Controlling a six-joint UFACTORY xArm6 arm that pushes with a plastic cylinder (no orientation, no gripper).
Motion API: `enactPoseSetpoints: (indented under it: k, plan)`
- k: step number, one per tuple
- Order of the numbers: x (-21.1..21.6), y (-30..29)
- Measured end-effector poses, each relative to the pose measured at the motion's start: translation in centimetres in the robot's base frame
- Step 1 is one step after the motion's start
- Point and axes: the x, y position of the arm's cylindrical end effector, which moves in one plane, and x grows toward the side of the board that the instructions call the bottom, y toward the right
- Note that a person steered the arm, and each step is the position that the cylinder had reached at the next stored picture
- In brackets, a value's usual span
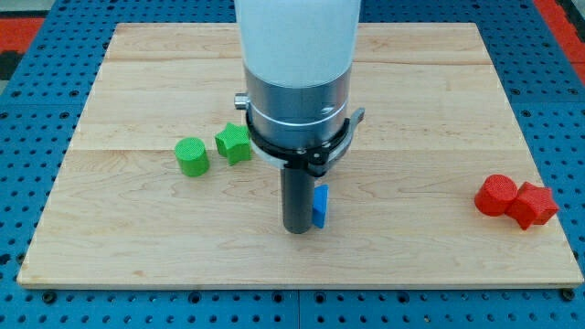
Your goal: Move the green star left to the yellow hexagon
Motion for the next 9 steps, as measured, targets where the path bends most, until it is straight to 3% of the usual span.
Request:
enactPoseSetpoints:
  k: [1, 2, 3, 9]
  plan:
    - [0.3, -6.6]
    - [-1.6, -7.6]
    - [-4.3, -6.0]
    - [-10.6, -7.9]
